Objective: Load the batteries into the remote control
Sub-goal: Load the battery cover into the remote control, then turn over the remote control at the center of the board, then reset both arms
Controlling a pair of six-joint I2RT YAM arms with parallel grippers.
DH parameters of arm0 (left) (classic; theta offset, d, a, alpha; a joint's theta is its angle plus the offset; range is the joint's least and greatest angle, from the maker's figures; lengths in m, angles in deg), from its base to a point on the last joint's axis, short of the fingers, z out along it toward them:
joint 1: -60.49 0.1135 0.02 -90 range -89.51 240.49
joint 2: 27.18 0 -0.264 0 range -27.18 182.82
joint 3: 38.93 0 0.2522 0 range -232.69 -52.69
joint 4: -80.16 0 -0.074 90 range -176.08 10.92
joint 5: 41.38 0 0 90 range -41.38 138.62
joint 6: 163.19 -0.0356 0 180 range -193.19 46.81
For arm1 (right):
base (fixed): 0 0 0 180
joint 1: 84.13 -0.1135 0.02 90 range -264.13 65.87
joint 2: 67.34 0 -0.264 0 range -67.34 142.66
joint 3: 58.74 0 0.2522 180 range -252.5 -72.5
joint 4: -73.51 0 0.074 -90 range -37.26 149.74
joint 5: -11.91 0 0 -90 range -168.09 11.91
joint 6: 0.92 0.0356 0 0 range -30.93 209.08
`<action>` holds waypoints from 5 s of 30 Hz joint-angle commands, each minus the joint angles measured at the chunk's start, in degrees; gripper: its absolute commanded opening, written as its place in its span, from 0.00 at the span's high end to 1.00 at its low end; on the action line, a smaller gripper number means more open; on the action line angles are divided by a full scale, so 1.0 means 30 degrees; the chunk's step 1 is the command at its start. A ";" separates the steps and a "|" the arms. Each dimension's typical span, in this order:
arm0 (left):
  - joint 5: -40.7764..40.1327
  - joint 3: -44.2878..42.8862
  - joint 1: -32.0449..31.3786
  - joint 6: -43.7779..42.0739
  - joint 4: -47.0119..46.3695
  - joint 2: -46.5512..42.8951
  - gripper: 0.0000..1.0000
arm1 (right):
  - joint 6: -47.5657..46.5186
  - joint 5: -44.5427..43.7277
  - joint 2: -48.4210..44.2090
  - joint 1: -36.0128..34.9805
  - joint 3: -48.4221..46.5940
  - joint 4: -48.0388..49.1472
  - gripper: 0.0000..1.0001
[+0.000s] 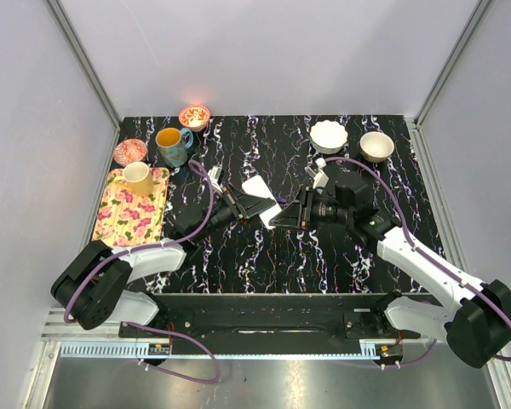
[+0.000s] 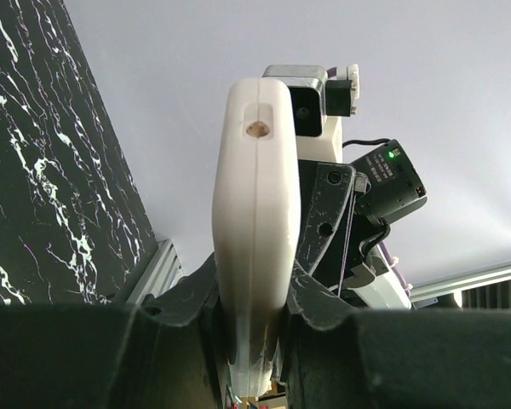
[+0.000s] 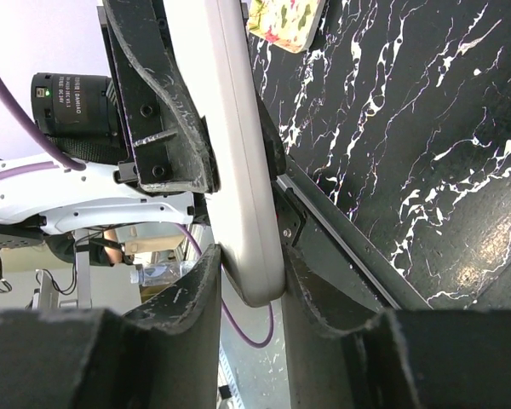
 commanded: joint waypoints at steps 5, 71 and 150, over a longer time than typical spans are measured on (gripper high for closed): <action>0.2804 -0.1655 -0.2310 -0.1361 0.0877 -0.1587 1.00 | -0.0333 -0.1517 0.0695 0.0113 -0.0546 0.0723 1.00; 0.5119 -0.1305 -0.3251 -0.2686 0.1121 -0.0447 0.97 | -0.2648 0.1848 -0.0593 0.2223 -0.1983 0.1543 1.00; -1.0139 -0.2651 0.2375 -1.3466 2.8889 -1.1637 0.01 | -0.5815 -1.2654 -0.4662 0.1871 0.3073 -0.4378 0.00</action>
